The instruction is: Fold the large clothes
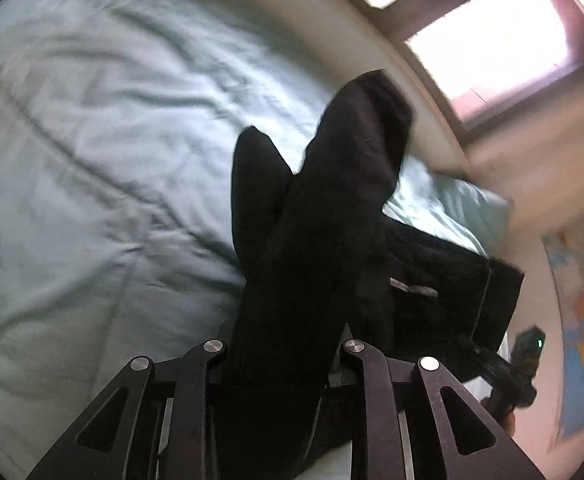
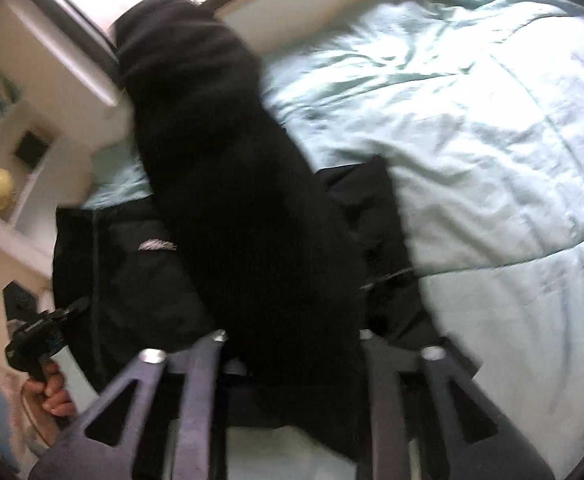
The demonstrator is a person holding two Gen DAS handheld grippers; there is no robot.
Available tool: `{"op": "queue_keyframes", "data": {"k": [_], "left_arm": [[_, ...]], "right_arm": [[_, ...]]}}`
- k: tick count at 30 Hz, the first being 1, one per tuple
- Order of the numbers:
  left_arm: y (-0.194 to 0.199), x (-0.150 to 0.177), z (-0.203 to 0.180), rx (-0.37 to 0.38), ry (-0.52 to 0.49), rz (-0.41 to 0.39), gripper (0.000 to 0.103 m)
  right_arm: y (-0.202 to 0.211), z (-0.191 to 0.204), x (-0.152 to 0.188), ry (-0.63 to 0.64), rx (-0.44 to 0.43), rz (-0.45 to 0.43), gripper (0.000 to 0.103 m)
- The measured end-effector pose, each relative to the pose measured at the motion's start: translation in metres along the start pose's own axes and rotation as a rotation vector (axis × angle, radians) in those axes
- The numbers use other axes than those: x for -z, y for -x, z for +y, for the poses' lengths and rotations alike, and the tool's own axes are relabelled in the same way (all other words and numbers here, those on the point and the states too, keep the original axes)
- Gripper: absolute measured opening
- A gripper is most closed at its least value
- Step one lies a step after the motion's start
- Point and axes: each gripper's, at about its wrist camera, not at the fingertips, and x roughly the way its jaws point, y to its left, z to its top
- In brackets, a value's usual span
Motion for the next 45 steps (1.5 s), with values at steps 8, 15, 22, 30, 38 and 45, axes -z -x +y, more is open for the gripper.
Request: {"op": "queue_keyframes", "data": {"k": [8, 15, 22, 30, 38, 45], "left_arm": [[-0.026, -0.002, 0.057, -0.041, 0.119, 0.062, 0.039], [-0.068, -0.007, 0.078, -0.058, 0.151, 0.211, 0.065], [-0.105, -0.014, 0.094, 0.015, 0.226, 0.259, 0.070], [-0.048, -0.012, 0.032, 0.096, -0.018, 0.138, 0.030], [0.059, 0.006, -0.061, 0.211, -0.212, -0.019, 0.030], [0.121, 0.049, -0.094, 0.244, -0.301, -0.036, 0.030]], "right_arm": [[-0.068, -0.029, -0.044, 0.011, 0.026, 0.139, 0.081], [-0.150, -0.055, -0.041, 0.042, -0.184, 0.302, 0.089], [-0.206, -0.063, -0.053, -0.073, -0.396, 0.362, 0.085], [-0.125, -0.030, -0.040, 0.024, -0.481, 0.228, 0.045], [-0.035, 0.014, 0.003, 0.079, -0.517, 0.069, 0.044], [-0.012, 0.026, 0.007, 0.065, -0.481, 0.000, 0.044]]}}
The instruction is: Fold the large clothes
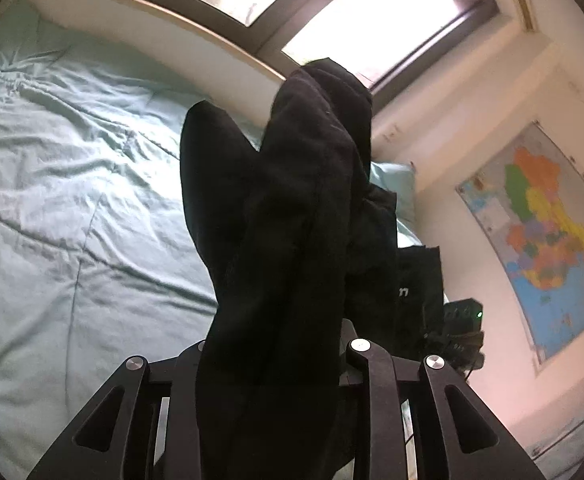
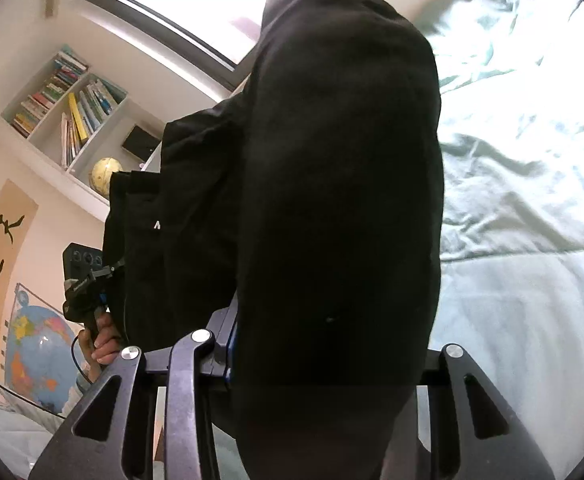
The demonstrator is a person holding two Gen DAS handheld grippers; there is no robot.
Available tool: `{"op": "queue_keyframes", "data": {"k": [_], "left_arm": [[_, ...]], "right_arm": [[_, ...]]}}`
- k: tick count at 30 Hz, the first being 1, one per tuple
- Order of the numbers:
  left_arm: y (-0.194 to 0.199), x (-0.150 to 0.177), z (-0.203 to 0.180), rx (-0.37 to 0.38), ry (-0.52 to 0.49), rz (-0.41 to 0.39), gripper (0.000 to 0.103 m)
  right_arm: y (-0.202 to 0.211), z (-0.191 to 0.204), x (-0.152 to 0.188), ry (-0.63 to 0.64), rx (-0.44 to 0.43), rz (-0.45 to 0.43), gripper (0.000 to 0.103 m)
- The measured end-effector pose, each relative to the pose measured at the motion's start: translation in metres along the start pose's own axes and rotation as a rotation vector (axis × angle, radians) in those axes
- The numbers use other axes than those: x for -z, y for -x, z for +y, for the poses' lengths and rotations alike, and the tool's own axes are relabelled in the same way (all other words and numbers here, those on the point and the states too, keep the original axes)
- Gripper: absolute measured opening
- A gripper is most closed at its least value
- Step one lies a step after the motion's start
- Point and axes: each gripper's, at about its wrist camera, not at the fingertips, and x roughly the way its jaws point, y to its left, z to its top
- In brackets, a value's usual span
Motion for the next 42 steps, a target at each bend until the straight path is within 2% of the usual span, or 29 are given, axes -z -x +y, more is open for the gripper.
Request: {"op": "queue_keyframes", "data": {"k": [2, 4, 7, 9, 12, 13, 14, 15, 17, 19, 20, 21, 23, 24, 25, 26, 27, 29, 30, 32, 34, 35, 36, 38, 40, 42], "left_arm": [[0.007, 0.016, -0.004, 0.010, 0.008, 0.023, 0.030], [0.008, 0.034, 0.000, 0.005, 0.024, 0.065, 0.030], [0.001, 0.058, 0.007, -0.044, 0.030, 0.142, 0.030], [-0.014, 0.077, 0.027, -0.061, 0.084, 0.215, 0.030], [-0.049, 0.110, 0.082, -0.117, 0.229, 0.328, 0.031], [-0.056, 0.117, 0.098, -0.152, 0.256, 0.342, 0.034], [-0.063, 0.127, 0.121, -0.219, 0.283, 0.349, 0.039], [-0.068, 0.132, 0.138, -0.258, 0.292, 0.359, 0.053], [-0.072, 0.140, 0.172, -0.225, 0.370, 0.365, 0.067], [-0.067, 0.143, 0.198, -0.128, 0.508, 0.352, 0.067], [-0.062, 0.142, 0.203, -0.120, 0.530, 0.349, 0.067], [-0.055, 0.138, 0.204, -0.133, 0.524, 0.343, 0.067], [-0.030, 0.125, 0.190, -0.220, 0.440, 0.318, 0.067], [-0.018, 0.118, 0.178, -0.266, 0.382, 0.306, 0.066], [-0.004, 0.107, 0.155, -0.318, 0.278, 0.293, 0.065], [0.006, 0.098, 0.138, -0.344, 0.215, 0.281, 0.065], [0.017, 0.088, 0.114, -0.371, 0.135, 0.261, 0.065], [0.026, 0.077, 0.082, -0.377, 0.045, 0.245, 0.065], [0.025, 0.076, 0.063, -0.357, 0.005, 0.238, 0.065], [0.009, 0.084, 0.035, -0.323, -0.046, 0.261, 0.066], [-0.018, 0.101, 0.020, -0.313, -0.069, 0.336, 0.066], [-0.029, 0.111, 0.017, -0.324, -0.079, 0.368, 0.066], [-0.047, 0.125, 0.017, -0.363, -0.091, 0.415, 0.066], [-0.077, 0.147, 0.023, -0.451, -0.104, 0.482, 0.066], [-0.097, 0.166, 0.039, -0.499, -0.071, 0.490, 0.066], [-0.099, 0.166, 0.040, -0.520, -0.050, 0.477, 0.067]], "right_arm": [[0.008, -0.010, 0.006, 0.003, 0.030, 0.019, 0.044], [0.037, -0.010, 0.032, 0.012, 0.075, 0.056, 0.045], [0.034, -0.012, 0.058, -0.005, 0.150, 0.129, 0.045], [0.023, -0.023, 0.077, -0.020, 0.219, 0.197, 0.045], [-0.008, -0.051, 0.104, -0.054, 0.342, 0.307, 0.045], [-0.019, -0.066, 0.113, -0.064, 0.425, 0.347, 0.051], [-0.026, -0.081, 0.120, -0.062, 0.513, 0.373, 0.058], [-0.028, -0.091, 0.124, -0.061, 0.564, 0.383, 0.061], [-0.020, -0.117, 0.130, -0.137, 0.566, 0.343, 0.077], [-0.001, -0.142, 0.134, -0.277, 0.494, 0.282, 0.077], [0.007, -0.149, 0.135, -0.332, 0.471, 0.258, 0.077], [0.021, -0.154, 0.136, -0.373, 0.467, 0.230, 0.077], [0.046, -0.152, 0.138, -0.386, 0.487, 0.198, 0.077], [0.057, -0.142, 0.136, -0.366, 0.510, 0.190, 0.077], [0.068, -0.133, 0.135, -0.328, 0.550, 0.185, 0.077], [0.066, -0.108, 0.120, -0.271, 0.600, 0.183, 0.077], [0.069, -0.096, 0.116, -0.237, 0.610, 0.178, 0.077], [0.079, -0.068, 0.111, -0.162, 0.565, 0.162, 0.077], [0.074, -0.046, 0.111, -0.120, 0.530, 0.161, 0.077], [0.054, -0.018, 0.116, -0.067, 0.501, 0.190, 0.079], [0.021, -0.001, 0.130, -0.021, 0.543, 0.260, 0.080], [0.019, -0.003, 0.143, -0.009, 0.569, 0.291, 0.080], [-0.009, -0.002, 0.153, -0.016, 0.604, 0.344, 0.080], [-0.035, -0.003, 0.169, -0.050, 0.652, 0.411, 0.080], [-0.044, -0.007, 0.177, -0.029, 0.682, 0.415, 0.084], [-0.049, -0.007, 0.181, -0.003, 0.714, 0.414, 0.084]]}}
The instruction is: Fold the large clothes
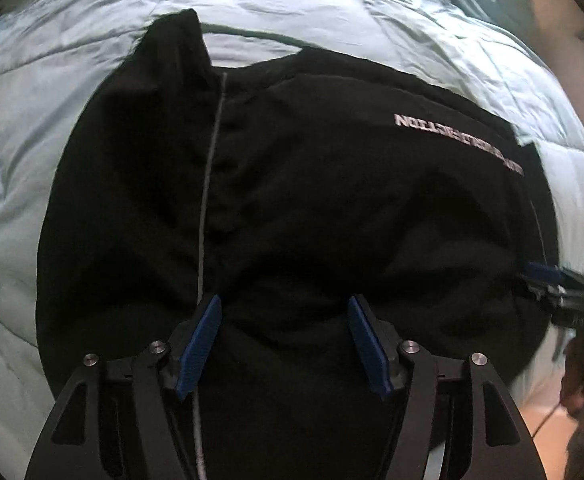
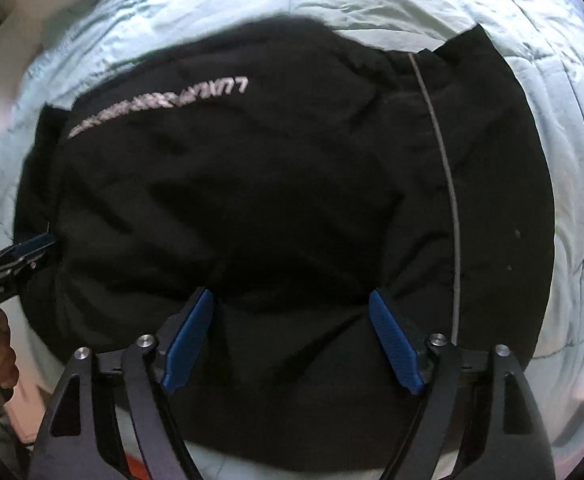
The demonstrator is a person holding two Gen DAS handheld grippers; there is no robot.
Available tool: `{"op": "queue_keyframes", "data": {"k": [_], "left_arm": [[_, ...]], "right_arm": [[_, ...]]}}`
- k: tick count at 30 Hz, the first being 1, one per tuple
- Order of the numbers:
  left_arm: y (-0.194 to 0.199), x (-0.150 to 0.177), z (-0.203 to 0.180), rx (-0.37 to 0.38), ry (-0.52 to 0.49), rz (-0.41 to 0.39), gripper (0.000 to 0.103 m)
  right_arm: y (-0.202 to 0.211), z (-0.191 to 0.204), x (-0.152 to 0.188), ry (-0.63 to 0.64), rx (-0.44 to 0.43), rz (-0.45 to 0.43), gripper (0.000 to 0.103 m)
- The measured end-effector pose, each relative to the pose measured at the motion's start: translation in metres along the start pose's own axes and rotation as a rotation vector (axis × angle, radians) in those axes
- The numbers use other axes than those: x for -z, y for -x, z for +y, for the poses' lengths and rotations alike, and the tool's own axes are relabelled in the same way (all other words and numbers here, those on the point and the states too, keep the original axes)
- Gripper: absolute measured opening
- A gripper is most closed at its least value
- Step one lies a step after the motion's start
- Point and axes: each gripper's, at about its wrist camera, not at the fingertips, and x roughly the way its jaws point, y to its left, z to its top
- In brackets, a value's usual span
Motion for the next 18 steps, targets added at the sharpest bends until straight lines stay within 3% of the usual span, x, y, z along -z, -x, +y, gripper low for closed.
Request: {"op": "queue_keyframes", "data": {"k": [6, 12, 18], "left_arm": [[0.045, 0.000, -0.015, -0.042, -0.048, -0.054, 0.067], [0.130, -0.005, -0.041, -0.096, -0.121, -0.211, 0.067], [0.200, -0.020, -0.065, -0.079, -0.102, -0.336, 0.067]], "right_arm": [[0.037, -0.001, 0.000, -0.105, -0.001, -0.028, 0.083], [0.115, -0.017, 0.008, -0.135, 0.015, -0.167, 0.084], [0.198, 0.015, -0.012, -0.120, 0.022, -0.329, 0.085]]}}
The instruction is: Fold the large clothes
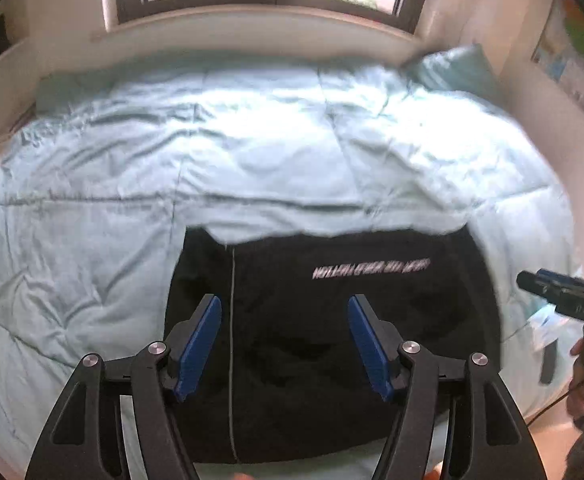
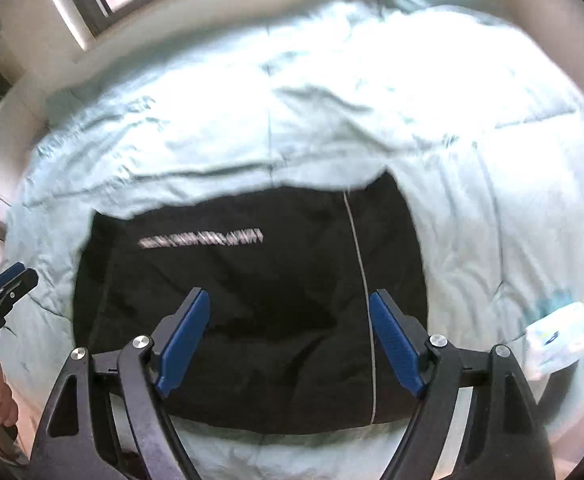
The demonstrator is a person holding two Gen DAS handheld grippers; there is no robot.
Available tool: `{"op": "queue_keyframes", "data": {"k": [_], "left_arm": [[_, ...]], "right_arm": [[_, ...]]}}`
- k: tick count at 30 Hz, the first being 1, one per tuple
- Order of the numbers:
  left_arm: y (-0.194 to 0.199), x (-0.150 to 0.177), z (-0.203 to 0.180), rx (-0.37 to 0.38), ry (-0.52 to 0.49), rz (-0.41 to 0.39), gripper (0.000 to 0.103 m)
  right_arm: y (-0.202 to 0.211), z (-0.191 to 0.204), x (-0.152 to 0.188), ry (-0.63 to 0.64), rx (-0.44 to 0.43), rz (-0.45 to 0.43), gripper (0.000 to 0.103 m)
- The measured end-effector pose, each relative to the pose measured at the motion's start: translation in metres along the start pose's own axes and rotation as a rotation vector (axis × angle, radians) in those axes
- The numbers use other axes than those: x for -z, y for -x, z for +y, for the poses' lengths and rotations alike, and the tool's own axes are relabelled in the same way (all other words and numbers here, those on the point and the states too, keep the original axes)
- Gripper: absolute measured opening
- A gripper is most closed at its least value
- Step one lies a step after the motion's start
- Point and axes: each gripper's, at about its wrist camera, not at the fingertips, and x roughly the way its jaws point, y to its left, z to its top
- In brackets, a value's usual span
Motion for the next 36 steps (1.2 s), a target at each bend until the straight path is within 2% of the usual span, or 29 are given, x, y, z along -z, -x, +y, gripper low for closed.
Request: {"op": "queue_keyframes", "data": {"k": [3, 9, 13, 15, 17, 21, 27, 31, 36], "left_arm": [[0.028, -0.014, -0.009, 0.015, 0.011, -0.053, 0.067], [0.079, -0.029, -0.022, -0.019, -0.004, -0.165, 0.068], [0.097, -0.030, -0.022, 0.021, 0.020, -0.190, 0.068], [0.098, -0.026, -0.022, 0.011, 0.029, -0.195, 0.068], [0.095, -0.021, -0.024, -0.028, 0.033, -0.184, 0.068], [0.081, -0.013, -0.024, -0.055, 0.029, -0.148, 0.068], [0.063, -0.005, -0.026, -0.025, 0.034, -0.114, 0.068], [0.038, 0.000, -0.026, 0.015, 0.059, -0.042, 0.068], [0.027, 0.003, -0.031, -0.022, 0.018, -0.030, 0.068]], "right_arm": [[0.026, 0.023, -0.008, 0.021, 0.003, -0.054, 0.087], [0.074, 0.057, -0.019, 0.064, 0.006, -0.126, 0.091], [0.085, 0.071, -0.017, 0.063, 0.017, -0.144, 0.093], [0.082, 0.078, -0.013, 0.062, 0.029, -0.140, 0.093], [0.078, 0.087, -0.011, 0.072, 0.038, -0.134, 0.093], [0.064, 0.092, -0.006, 0.090, 0.054, -0.106, 0.093], [0.048, 0.089, -0.003, 0.067, 0.047, -0.074, 0.093], [0.034, 0.087, 0.000, 0.032, -0.020, -0.008, 0.093], [0.028, 0.085, 0.002, 0.045, 0.032, -0.010, 0.093]]}}
